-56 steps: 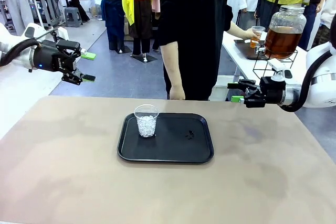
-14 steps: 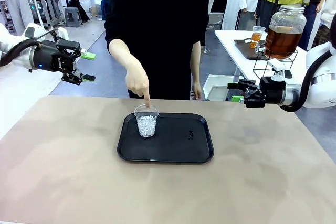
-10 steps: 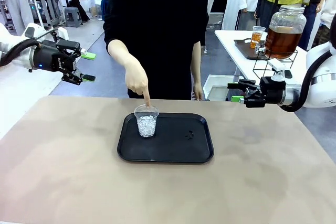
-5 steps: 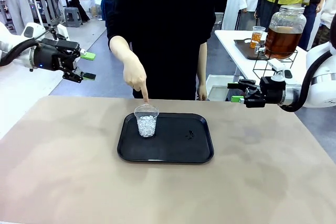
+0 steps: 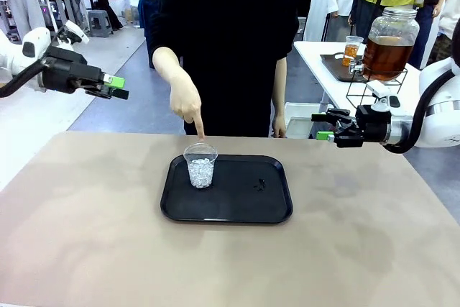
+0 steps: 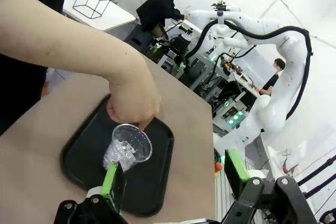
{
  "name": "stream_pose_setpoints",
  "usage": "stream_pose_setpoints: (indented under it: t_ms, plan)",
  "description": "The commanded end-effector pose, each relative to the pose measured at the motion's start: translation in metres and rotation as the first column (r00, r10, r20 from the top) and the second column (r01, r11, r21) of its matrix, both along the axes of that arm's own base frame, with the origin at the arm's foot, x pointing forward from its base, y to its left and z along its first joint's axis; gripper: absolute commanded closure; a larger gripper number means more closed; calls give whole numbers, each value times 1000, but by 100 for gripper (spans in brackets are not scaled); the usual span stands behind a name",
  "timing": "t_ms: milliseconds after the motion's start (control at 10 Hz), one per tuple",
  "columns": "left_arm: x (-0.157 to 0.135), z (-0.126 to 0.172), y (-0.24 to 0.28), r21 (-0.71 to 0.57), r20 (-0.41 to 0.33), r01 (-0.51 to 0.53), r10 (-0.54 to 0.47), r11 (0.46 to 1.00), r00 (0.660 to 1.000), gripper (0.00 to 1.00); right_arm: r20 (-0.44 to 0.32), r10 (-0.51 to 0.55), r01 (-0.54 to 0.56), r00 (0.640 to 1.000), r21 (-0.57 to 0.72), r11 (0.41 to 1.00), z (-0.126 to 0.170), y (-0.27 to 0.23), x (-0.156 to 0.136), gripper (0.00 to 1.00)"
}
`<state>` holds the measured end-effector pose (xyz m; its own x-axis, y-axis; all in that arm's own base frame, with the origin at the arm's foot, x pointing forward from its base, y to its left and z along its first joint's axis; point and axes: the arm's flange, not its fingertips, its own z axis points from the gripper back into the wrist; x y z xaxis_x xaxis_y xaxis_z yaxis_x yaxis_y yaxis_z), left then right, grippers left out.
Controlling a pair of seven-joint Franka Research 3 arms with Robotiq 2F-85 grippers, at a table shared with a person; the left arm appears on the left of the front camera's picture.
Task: Pour the drink into the iced cup.
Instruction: Pick up the iced cup indicated by the human and present it to them.
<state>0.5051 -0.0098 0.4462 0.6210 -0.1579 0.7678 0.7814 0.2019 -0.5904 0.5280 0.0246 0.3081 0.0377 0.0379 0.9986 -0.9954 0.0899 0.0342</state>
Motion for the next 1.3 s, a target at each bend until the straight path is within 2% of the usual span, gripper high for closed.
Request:
stream_pose_setpoints:
  t_ms: [0,300,400,500,700,800,900,1100,1200]
  plan:
    - [0,2,-1,-3,-38,-8,8,1000,999,0,3,2,-2,1000,0,1000,3,0,4,0]
    - [0,2,-1,-3,-38,-8,8,1000,999,0,3,2,-2,1000,0,1000,3,0,4,0]
    - [0,-1,0,-1,-15,-3,3,1000,1000,0,3,2,-2,1000,0,1000,3,0,4,0]
    - [6,-10,1,-5,125,18,-18,1000,992,0,3,2,-2,1000,0,1000,3,0,4,0]
    - [18,-35,-3,16,345,92,-92,996,934,0,3,2,-2,1000,0,1000,3,0,4,0]
    - [20,-47,-6,54,404,110,-123,992,907,0,3,2,-2,1000,0,1000,3,0,4,0]
    - [21,-60,-8,26,426,120,-120,992,897,0,3,2,-2,1000,0,1000,3,0,4,0]
    - [17,-83,-12,13,524,89,-82,996,847,0,3,2,-2,1000,0,1000,3,0,4,0]
    - [16,-92,-14,-1,539,103,-86,995,838,0,3,2,-2,1000,0,1000,3,0,4,0]
